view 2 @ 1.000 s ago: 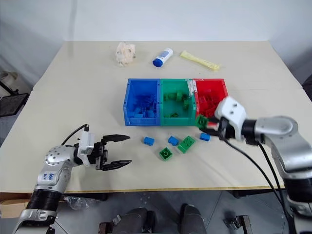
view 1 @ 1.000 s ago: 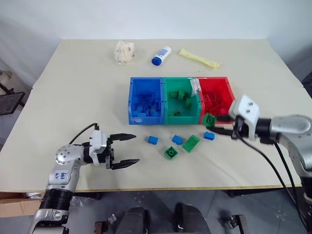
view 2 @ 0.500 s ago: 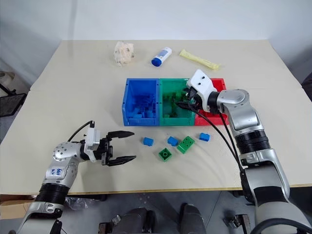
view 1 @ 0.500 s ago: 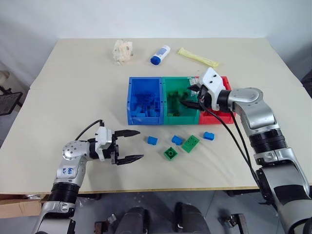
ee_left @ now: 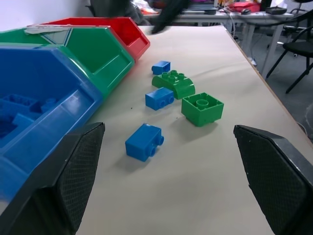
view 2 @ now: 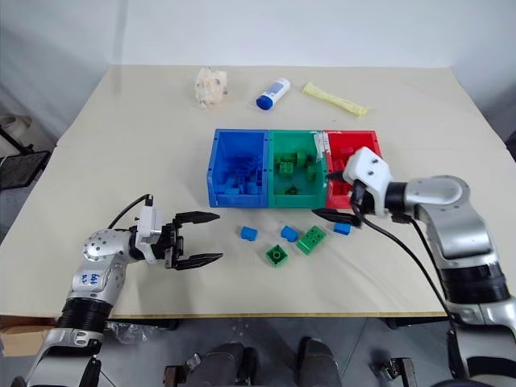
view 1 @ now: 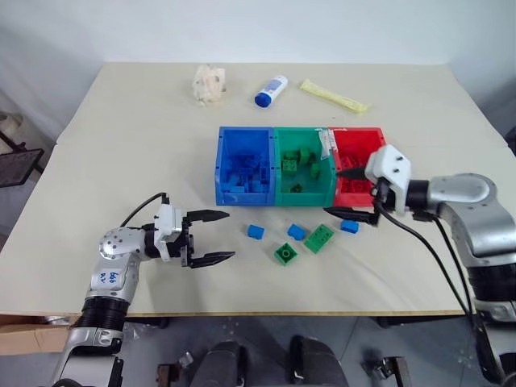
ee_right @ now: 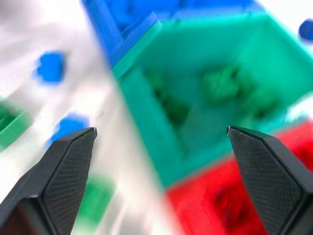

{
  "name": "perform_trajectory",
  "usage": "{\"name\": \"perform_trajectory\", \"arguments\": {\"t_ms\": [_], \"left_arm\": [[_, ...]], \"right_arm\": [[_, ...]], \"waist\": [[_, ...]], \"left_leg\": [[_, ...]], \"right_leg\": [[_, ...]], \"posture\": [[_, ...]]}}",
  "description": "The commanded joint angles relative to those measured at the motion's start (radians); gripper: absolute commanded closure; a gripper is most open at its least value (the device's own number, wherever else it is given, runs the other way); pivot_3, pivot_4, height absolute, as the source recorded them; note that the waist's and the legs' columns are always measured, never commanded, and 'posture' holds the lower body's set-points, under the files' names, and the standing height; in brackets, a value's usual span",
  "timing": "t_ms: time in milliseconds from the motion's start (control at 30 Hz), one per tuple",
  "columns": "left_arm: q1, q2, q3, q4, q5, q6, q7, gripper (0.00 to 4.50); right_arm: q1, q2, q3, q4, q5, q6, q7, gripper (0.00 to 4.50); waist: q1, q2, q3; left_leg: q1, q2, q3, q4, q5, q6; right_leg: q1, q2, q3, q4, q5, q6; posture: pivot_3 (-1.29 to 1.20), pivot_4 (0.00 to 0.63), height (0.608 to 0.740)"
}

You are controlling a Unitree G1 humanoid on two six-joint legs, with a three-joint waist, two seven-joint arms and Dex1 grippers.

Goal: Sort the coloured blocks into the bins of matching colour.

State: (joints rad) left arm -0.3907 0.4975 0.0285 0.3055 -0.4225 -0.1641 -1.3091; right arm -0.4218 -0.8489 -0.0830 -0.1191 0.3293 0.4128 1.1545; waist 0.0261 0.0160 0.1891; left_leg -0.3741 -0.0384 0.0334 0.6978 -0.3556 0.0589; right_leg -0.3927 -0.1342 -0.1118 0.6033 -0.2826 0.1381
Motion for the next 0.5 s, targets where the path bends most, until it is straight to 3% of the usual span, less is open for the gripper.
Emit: {"name": "perform_trajectory", "arguments": {"t_ms": [33,167,333,500], "left_arm": [[-0.010,0.010,0.015,0.018,0.000,-0.017,-0.011,0.00],[-0.028,0.014,0.015,0.050,0.001,-0.022,-0.024,0.00],[-0.065,0.016,0.012,0.106,0.006,-0.039,-0.048,0.00],[-0.094,0.014,0.007,0.129,0.003,-0.042,-0.069,0.00]], "right_arm": [[0.191,-0.068,-0.217,-0.132,0.108,0.015,0.056,0.03],[0.412,-0.117,-0.408,-0.166,0.126,0.009,0.091,0.03],[0.577,-0.138,-0.559,-0.173,0.122,0.009,0.115,0.03],[0.582,-0.145,-0.528,-0.179,0.119,0.012,0.075,0.03]], "waist": [[0.005,0.000,0.000],[0.001,0.000,0.000],[-0.001,0.000,0.000],[0.000,0.000,0.000]], "left_leg": [[0.000,0.000,0.000,0.000,0.000,0.000],[0.001,0.000,0.002,0.000,0.000,0.000],[0.003,0.001,0.003,-0.001,0.000,0.000],[0.003,0.001,0.003,-0.001,0.000,0.000]], "right_leg": [[0.001,0.000,0.000,-0.001,0.000,0.000],[0.001,0.000,0.002,-0.001,0.000,0.000],[0.001,0.000,0.004,-0.001,0.000,0.000],[0.001,0.000,0.004,-0.001,0.000,0.000]], "posture": [[0.00,0.150,0.740],[0.00,0.150,0.740],[0.00,0.150,0.740],[0.00,0.150,0.740]]}}
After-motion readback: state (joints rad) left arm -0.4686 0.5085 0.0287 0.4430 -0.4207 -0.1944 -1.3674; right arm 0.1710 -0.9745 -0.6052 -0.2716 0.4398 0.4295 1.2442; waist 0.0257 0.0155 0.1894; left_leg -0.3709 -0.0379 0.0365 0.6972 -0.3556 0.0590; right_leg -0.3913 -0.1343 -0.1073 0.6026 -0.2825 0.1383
